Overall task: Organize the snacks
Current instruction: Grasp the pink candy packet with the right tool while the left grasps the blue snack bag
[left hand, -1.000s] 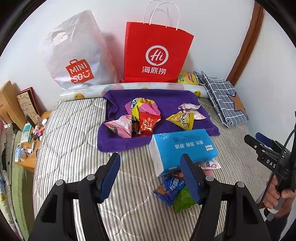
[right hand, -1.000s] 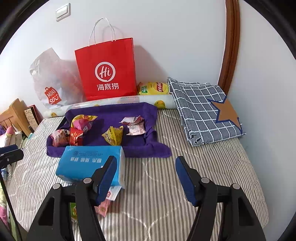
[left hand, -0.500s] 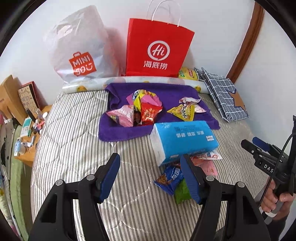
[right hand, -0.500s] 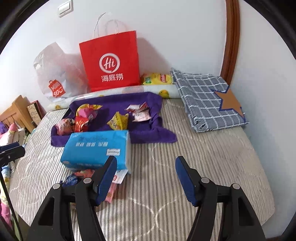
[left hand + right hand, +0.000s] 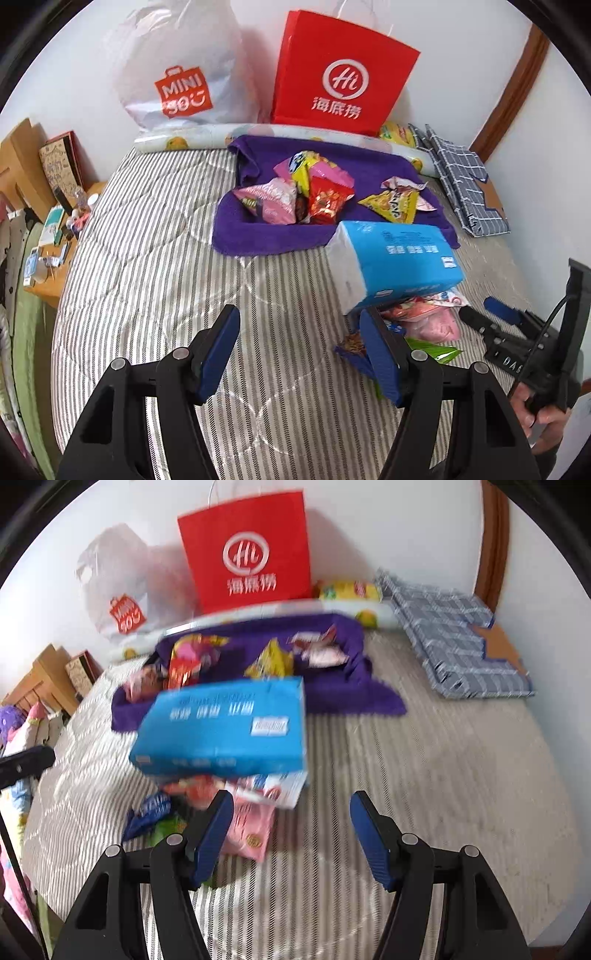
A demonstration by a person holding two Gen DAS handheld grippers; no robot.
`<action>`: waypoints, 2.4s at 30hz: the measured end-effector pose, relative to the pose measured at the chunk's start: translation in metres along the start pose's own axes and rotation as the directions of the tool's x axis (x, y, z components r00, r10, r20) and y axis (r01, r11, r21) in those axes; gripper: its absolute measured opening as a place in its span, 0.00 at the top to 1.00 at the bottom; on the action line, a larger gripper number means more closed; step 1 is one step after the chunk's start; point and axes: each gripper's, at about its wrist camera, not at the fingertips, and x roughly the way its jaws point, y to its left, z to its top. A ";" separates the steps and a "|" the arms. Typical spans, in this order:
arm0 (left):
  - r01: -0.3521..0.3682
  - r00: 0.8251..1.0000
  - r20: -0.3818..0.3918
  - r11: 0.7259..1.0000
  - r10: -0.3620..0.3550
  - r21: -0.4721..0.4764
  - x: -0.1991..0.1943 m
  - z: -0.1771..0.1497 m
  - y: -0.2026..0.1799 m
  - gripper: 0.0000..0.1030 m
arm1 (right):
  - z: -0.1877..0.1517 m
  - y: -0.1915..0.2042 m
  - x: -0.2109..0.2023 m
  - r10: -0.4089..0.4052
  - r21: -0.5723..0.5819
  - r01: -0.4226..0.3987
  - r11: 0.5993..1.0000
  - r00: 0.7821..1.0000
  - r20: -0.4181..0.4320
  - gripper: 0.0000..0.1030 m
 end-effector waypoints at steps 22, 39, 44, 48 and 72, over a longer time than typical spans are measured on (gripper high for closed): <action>-0.018 0.998 -0.054 1.000 0.017 -0.025 0.020 -0.003 0.012 0.35 | -0.003 0.015 0.037 0.110 -0.003 -0.110 0.994 0.991 -0.080 0.60; 0.073 0.991 -0.114 0.996 -0.066 0.057 0.046 -0.006 -0.043 0.35 | -0.018 -0.068 -0.009 0.020 0.130 -0.021 0.991 1.000 0.007 0.63; 0.088 0.985 -0.152 0.993 -0.075 0.079 0.060 -0.008 -0.055 0.35 | -0.017 -0.086 -0.008 0.025 0.138 -0.026 0.990 1.000 0.009 0.63; 0.090 0.982 -0.174 0.991 -0.072 0.099 0.069 -0.010 -0.060 0.35 | -0.015 -0.092 -0.003 0.029 0.132 -0.028 0.991 1.000 0.000 0.63; 0.059 0.976 -0.216 0.968 -0.005 0.243 0.109 -0.021 -0.090 0.44 | -0.020 -0.070 0.031 0.021 0.042 -0.019 0.999 0.999 -0.050 0.52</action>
